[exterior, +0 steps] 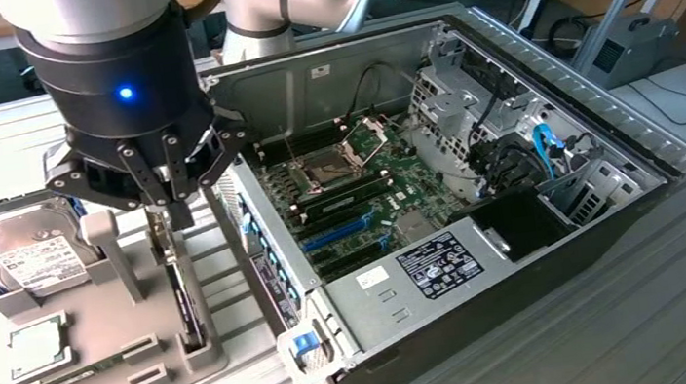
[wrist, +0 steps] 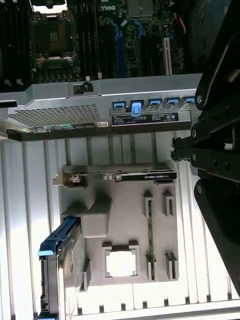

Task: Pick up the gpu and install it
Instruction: 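Reach for the gpu, then pick up the gpu and move the gpu toward the slot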

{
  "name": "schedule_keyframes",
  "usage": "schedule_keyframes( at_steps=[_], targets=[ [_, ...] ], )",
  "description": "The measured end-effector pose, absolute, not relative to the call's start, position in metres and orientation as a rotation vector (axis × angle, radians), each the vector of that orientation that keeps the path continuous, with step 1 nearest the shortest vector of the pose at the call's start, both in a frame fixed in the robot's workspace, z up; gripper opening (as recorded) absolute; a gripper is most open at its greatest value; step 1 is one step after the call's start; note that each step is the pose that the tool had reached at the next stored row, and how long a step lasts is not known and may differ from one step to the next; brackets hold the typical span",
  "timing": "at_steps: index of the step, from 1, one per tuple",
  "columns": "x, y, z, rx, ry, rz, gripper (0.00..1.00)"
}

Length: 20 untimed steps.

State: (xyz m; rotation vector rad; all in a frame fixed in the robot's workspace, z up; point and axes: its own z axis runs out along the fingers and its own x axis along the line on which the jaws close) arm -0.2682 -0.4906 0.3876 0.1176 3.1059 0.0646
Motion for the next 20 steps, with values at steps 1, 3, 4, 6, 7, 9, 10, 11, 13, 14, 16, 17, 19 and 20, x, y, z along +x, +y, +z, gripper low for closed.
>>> schedule_keyframes(
  at_steps=[1,3,4,6,7,9,10,11,13,14,16,17,19,20],
  targets=[
    [-0.2701,-0.4905,0.3876,0.118,3.106,0.065,0.11],
    [-0.2742,-0.4906,0.3875,0.117,3.105,0.065,0.11],
    [-0.2756,-0.4906,0.3876,0.117,3.105,0.064,0.11],
    [-0.2771,-0.4905,0.3876,0.118,3.105,0.064,0.11],
    [-0.2771,-0.4905,0.3876,0.117,3.105,0.065,0.11],
    [-0.2773,-0.4906,0.3876,0.117,3.105,0.065,0.11],
    [-0.2773,-0.4906,0.3876,0.117,3.105,0.065,0.11],
    [-0.2773,-0.4906,0.3876,0.117,3.105,0.065,0.11],
    [-0.2773,-0.4906,0.3876,0.117,3.105,0.064,0.11],
    [-0.2773,-0.4906,0.3876,0.117,3.105,0.065,0.11],
    [-0.2773,-0.4906,0.3876,0.117,3.105,0.064,0.11],
    [-0.2773,-0.4906,0.3876,0.117,3.105,0.064,0.11],
    [-0.2773,-0.4906,0.3876,0.117,3.105,0.065,0.11],
    [-0.2773,-0.4906,0.3876,0.117,3.105,0.065,0.11]
  ],
)
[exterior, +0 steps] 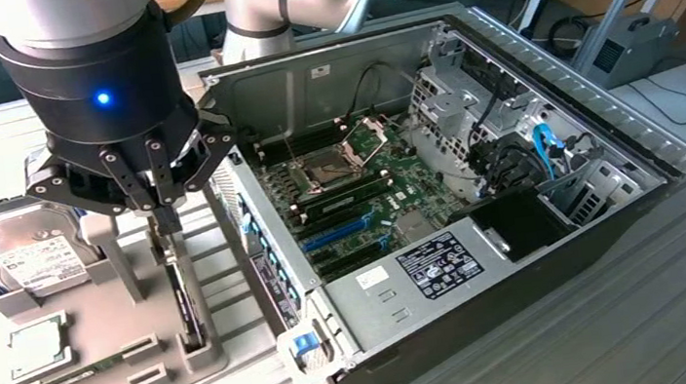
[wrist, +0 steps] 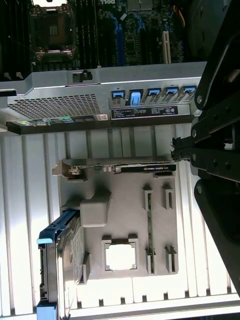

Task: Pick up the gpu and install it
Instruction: 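Pick up the gpu and move the gpu toward the slot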

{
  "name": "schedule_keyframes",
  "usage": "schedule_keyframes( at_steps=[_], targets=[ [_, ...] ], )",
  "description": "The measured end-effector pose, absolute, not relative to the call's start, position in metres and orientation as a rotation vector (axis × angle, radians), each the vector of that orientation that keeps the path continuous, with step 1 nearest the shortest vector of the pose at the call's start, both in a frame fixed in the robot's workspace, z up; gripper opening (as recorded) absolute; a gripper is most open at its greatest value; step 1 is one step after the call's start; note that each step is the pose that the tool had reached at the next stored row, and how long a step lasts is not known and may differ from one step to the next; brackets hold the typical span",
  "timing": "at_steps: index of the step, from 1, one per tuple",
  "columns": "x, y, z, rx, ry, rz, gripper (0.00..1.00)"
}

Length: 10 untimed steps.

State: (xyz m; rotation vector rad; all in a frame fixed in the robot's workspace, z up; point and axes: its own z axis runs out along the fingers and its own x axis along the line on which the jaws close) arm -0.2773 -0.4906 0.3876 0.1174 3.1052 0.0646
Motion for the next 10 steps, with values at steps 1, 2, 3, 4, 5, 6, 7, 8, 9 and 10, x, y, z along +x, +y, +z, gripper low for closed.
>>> schedule_keyframes(
  at_steps=[1,2,3,4,5,6,7,8,9,10],
  targets=[
    [-0.2773,-0.4906,0.3876,0.117,3.105,0.065,0.11],
    [-0.2773,-0.4906,0.3876,0.118,3.105,0.064,0.17],
    [-0.2773,-0.4906,0.3876,0.117,3.105,0.065,0.17],
    [-0.2773,-0.4906,0.3876,0.117,3.105,0.064,0.29],
    [-0.2773,-0.4906,0.3876,0.117,3.105,0.065,0.29],
    [-0.2773,-0.4906,0.3876,0.117,3.105,0.065,0.36],
    [-0.2773,-0.4906,0.3876,0.117,3.105,0.065,0.42],
    [-0.2773,-0.4906,0.3876,0.117,3.105,0.064,0.42],
    [-0.2773,-0.4906,0.3876,0.117,3.105,0.065,0.48],
    [-0.2773,-0.4906,0.3876,0.117,3.105,0.065,0.48]
  ],
)
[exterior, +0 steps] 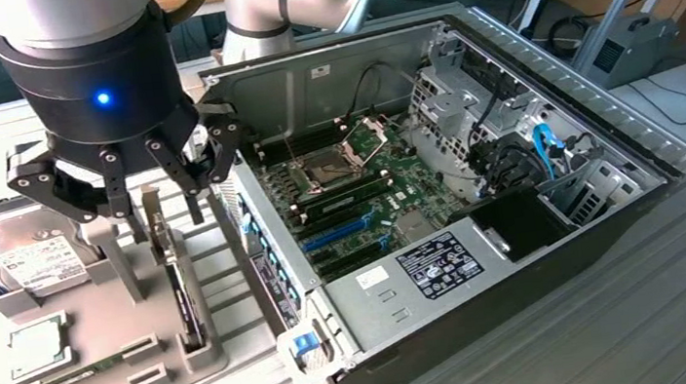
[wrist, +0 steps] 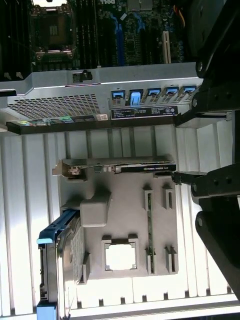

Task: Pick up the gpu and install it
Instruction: 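Pick up the gpu and move the gpu toward the slot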

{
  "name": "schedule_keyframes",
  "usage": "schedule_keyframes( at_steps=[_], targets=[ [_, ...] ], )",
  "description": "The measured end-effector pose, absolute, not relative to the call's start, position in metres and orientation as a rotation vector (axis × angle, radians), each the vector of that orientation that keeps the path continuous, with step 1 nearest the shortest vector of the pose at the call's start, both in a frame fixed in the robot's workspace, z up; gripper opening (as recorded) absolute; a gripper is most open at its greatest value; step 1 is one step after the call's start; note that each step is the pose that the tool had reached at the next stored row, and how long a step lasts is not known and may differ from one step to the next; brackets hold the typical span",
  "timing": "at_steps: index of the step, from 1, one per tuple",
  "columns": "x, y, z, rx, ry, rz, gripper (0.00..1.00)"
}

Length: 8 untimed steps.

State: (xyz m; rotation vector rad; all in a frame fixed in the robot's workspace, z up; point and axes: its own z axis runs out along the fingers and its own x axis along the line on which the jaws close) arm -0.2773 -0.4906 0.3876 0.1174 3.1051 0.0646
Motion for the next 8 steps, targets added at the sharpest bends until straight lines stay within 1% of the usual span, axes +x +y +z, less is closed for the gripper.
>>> schedule_keyframes(
  at_steps=[8],
  targets=[
    [-0.2773,-0.4906,0.3827,0.117,3.105,0.064,0.48]
  ],
)
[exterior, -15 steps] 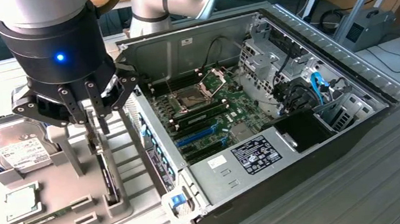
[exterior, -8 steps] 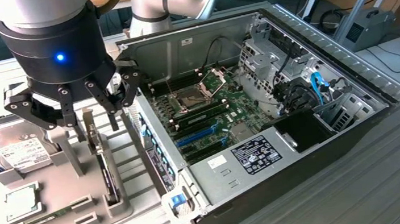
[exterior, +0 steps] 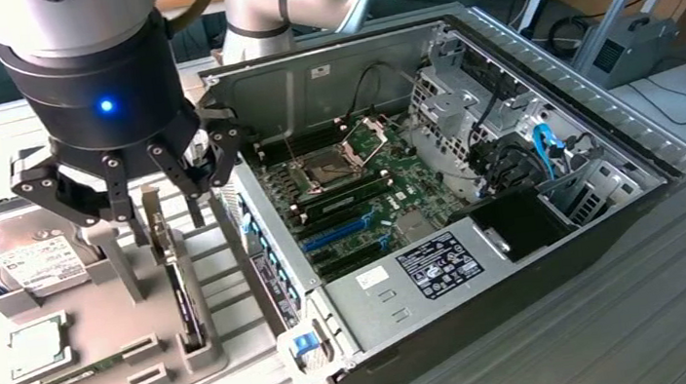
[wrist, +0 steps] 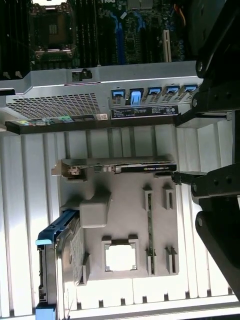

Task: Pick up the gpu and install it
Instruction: 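Pick up the gpu and move the gpu toward the slot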

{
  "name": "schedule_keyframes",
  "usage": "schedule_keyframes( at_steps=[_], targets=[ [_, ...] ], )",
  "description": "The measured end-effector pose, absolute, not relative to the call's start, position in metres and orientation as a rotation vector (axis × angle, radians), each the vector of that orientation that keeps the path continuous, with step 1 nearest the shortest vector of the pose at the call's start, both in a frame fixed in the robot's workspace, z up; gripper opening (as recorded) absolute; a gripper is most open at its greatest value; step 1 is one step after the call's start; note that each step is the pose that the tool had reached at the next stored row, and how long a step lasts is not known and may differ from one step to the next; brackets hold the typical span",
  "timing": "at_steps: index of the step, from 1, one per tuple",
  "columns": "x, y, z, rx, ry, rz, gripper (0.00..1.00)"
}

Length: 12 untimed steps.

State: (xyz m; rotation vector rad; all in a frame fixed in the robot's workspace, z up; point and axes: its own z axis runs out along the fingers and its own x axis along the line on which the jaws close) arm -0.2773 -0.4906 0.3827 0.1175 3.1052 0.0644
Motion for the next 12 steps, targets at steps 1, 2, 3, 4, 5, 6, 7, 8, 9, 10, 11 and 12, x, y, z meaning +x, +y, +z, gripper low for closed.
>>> schedule_keyframes(
  at_steps=[1,2,3,4,5,6,7,8,9,10,11,12],
  targets=[
    [-0.277,-0.491,0.381,0.118,3.105,0.064,0.48],
    [-0.277,-0.49,0.378,0.117,3.105,0.065,0.48],
    [-0.277,-0.49,0.377,0.118,3.105,0.064,0.48],
    [-0.277,-0.489,0.374,0.118,3.105,0.064,0.48],
    [-0.277,-0.488,0.372,0.117,3.105,0.065,0.48],
    [-0.277,-0.486,0.37,0.118,3.105,0.064,0.48],
    [-0.277,-0.485,0.368,0.117,3.105,0.065,0.48],
    [-0.277,-0.483,0.367,0.117,3.105,0.065,0.48],
    [-0.277,-0.482,0.365,0.118,3.105,0.064,0.48],
    [-0.277,-0.48,0.363,0.117,3.105,0.064,0.48],
    [-0.277,-0.479,0.361,0.118,3.105,0.064,0.48],
    [-0.277,-0.478,0.36,0.118,3.105,0.064,0.48]
  ],
)
